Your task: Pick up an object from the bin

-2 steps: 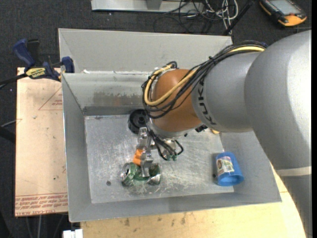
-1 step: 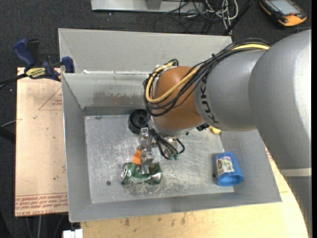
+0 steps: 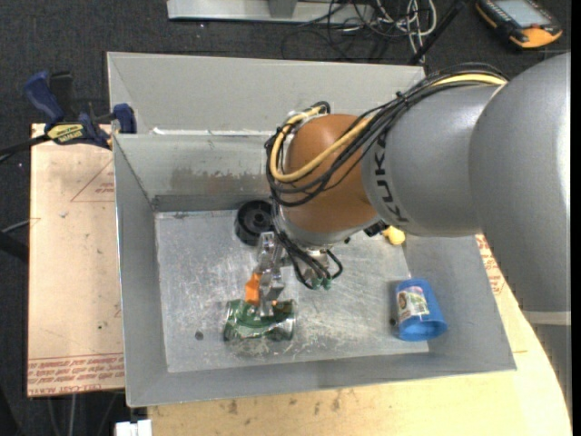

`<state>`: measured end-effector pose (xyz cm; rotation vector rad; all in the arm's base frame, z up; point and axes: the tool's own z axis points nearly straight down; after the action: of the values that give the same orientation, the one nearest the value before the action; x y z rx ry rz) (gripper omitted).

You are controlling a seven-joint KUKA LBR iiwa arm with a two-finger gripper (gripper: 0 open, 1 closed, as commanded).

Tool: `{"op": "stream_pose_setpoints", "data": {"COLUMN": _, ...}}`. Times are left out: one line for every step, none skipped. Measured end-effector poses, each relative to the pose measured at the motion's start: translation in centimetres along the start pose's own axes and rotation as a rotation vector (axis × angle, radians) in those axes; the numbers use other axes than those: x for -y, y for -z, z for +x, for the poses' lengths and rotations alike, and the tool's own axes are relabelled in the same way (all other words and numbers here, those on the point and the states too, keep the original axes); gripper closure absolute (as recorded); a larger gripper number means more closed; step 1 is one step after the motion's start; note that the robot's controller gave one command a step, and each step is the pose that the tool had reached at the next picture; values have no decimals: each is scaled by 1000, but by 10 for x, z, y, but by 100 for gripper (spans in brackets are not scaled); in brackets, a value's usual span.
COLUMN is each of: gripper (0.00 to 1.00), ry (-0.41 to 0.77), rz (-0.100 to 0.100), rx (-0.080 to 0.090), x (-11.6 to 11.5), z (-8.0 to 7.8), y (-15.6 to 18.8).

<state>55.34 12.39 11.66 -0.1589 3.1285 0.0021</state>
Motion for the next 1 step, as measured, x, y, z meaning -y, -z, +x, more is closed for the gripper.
{"op": "stream_pose_setpoints", "data": {"gripper": 100, "ry": 0, "rz": 0, "rx": -3, "x": 0, "z": 0, "y": 15}}
